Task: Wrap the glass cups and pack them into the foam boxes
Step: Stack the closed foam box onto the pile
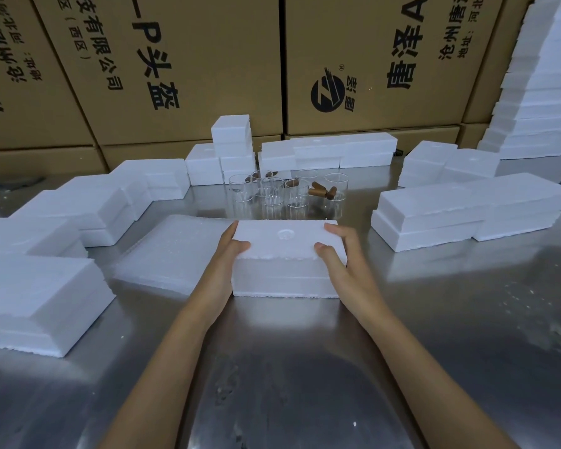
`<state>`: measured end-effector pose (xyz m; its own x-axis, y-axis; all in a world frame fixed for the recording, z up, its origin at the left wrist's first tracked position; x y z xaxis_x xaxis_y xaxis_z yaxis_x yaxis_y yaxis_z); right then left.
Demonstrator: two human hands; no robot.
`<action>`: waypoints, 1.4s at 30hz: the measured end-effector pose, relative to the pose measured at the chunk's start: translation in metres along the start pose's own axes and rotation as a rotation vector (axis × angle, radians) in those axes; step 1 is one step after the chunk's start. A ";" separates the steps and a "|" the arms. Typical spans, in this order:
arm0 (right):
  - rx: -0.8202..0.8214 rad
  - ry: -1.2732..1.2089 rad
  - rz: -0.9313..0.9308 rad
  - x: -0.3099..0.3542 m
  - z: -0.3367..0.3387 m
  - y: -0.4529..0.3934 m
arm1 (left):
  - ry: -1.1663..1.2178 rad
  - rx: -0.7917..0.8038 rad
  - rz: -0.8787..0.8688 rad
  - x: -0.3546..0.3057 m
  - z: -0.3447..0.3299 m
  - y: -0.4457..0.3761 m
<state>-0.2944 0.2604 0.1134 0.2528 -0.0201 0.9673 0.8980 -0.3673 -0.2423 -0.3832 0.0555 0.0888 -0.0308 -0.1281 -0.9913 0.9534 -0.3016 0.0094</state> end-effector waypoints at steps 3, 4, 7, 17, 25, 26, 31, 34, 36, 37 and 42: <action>-0.007 0.010 -0.001 -0.001 0.000 -0.001 | -0.001 0.001 -0.003 0.000 0.000 0.001; -0.013 0.006 0.001 -0.001 0.000 -0.002 | -0.006 -0.001 -0.004 0.000 0.000 0.001; -0.026 -0.006 0.006 -0.002 0.002 -0.002 | -0.045 0.012 -0.011 0.000 -0.001 0.001; -0.113 0.043 0.056 -0.002 0.006 0.000 | -0.047 0.056 -0.055 -0.005 -0.005 -0.001; -0.190 0.100 0.055 -0.001 0.013 0.003 | -0.160 0.040 -0.084 -0.008 -0.008 0.001; -0.199 0.096 0.053 -0.002 0.014 0.003 | -0.176 0.041 -0.090 -0.009 -0.009 0.002; -0.333 0.106 0.061 0.000 0.032 0.005 | -0.334 0.065 -0.163 -0.021 -0.020 0.011; -0.421 0.107 0.030 -0.005 0.052 0.003 | -0.387 0.114 -0.191 -0.021 -0.031 0.015; -0.465 0.129 0.006 -0.007 0.064 0.003 | -0.437 0.160 -0.216 -0.020 -0.040 0.017; -0.485 0.134 0.003 -0.006 0.069 0.003 | -0.469 0.172 -0.244 -0.020 -0.044 0.018; -0.629 0.036 0.025 0.005 0.082 0.013 | -0.567 0.154 -0.359 -0.027 -0.059 0.023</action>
<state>-0.2516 0.3316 0.1094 0.2485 -0.0631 0.9666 0.5058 -0.8426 -0.1850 -0.3427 0.1079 0.1077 -0.5293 -0.4569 -0.7149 0.8023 -0.5435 -0.2467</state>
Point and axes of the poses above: each hand's wrist, its own y-axis away from the middle knuckle, its own z-axis out of the back of the hand, x = y × z, the point moved 10 cm from there along -y, towards the middle knuckle, and after that the axes turned 14 degrees about -y, right-handed, at the moved point
